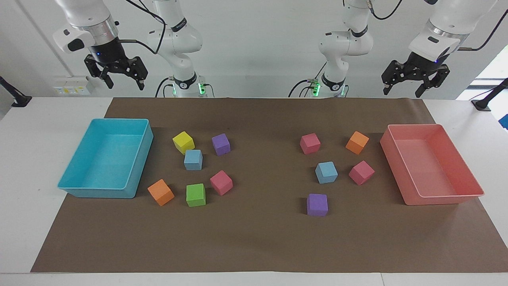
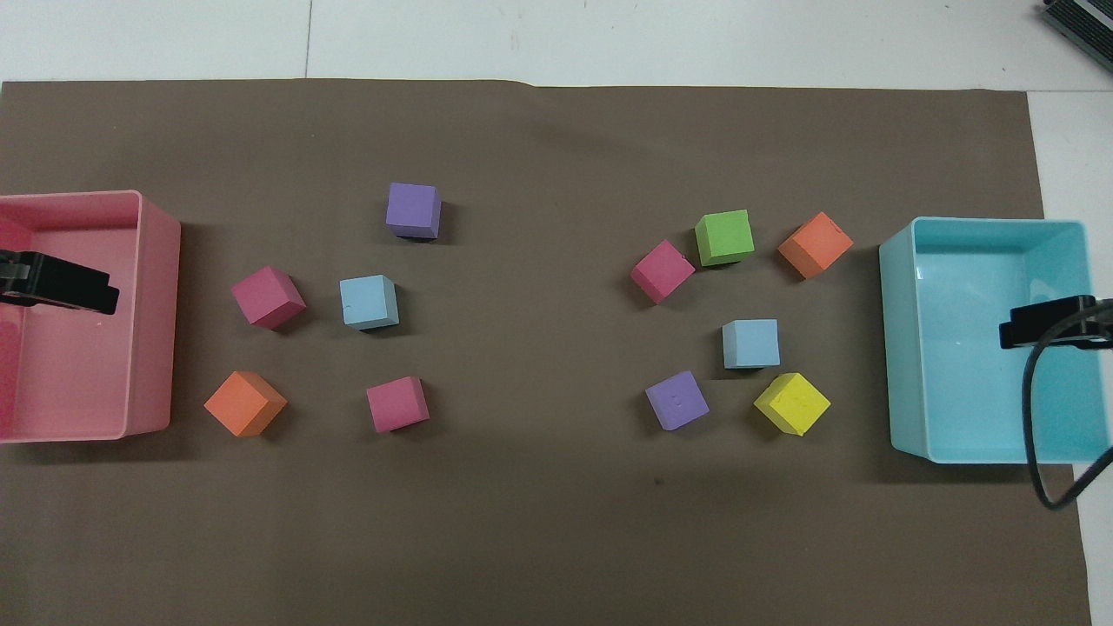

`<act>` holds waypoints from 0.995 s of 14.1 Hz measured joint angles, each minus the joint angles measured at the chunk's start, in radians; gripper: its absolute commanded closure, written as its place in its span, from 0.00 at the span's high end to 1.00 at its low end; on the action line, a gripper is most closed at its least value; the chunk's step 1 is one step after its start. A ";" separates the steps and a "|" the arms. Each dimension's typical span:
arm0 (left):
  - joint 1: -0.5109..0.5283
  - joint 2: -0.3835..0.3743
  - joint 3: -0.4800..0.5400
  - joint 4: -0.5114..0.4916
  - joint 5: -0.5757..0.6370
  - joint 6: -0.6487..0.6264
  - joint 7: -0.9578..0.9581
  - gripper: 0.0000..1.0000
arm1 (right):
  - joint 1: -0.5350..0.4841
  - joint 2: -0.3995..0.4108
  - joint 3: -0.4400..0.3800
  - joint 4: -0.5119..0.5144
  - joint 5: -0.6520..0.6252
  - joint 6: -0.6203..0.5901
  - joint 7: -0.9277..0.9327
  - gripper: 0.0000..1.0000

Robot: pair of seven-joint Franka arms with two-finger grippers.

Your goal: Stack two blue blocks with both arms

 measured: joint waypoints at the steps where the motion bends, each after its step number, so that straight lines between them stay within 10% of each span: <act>1: 0.000 0.000 0.000 0.000 0.000 0.000 0.000 1.00 | 0.000 0.000 0.000 0.000 0.000 0.000 0.000 1.00; 14: 0.000 0.000 0.000 0.000 0.000 0.000 0.000 1.00 | 0.043 0.004 0.016 -0.104 0.007 0.121 0.000 1.00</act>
